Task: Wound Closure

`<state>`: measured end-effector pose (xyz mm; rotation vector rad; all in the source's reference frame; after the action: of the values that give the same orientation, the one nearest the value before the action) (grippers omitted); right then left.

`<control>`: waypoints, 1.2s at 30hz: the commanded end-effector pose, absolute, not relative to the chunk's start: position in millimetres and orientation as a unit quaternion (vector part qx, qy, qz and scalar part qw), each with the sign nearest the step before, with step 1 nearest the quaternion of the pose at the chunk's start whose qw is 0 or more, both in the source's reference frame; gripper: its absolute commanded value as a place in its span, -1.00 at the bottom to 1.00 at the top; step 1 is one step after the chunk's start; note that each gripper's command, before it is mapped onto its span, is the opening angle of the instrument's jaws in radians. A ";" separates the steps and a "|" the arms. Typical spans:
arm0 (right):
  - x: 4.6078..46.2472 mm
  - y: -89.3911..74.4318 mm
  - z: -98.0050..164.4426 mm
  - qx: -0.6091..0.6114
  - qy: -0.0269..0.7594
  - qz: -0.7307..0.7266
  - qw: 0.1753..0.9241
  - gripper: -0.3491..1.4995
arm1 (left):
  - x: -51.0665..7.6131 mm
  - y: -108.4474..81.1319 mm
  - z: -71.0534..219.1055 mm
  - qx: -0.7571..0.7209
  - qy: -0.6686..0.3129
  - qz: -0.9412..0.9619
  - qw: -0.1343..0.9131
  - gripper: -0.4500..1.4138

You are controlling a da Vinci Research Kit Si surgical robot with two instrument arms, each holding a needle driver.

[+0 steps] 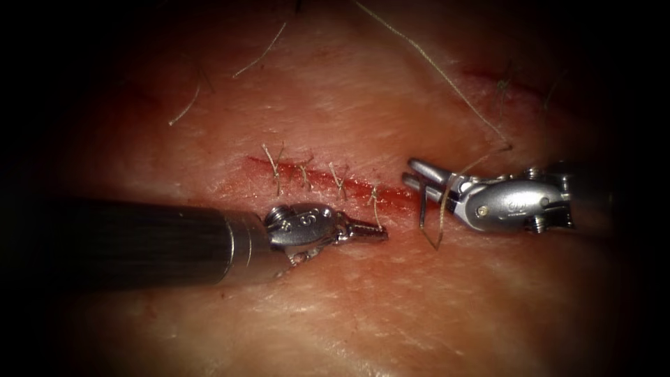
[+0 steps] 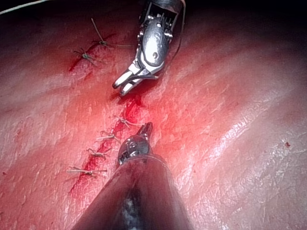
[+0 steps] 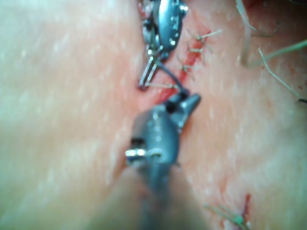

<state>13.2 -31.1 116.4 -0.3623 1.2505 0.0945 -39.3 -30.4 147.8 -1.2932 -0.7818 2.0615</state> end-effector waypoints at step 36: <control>12.5 -29.5 117.7 -0.114 0.597 0.143 0.781 -1.00 | -39.8 -31.2 148.4 -0.482 -0.293 0.774 0.287 -0.57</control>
<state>11.9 -29.0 117.1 -0.2357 1.2932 0.3254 -39.2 -30.7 147.8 -1.2885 -0.7810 2.0678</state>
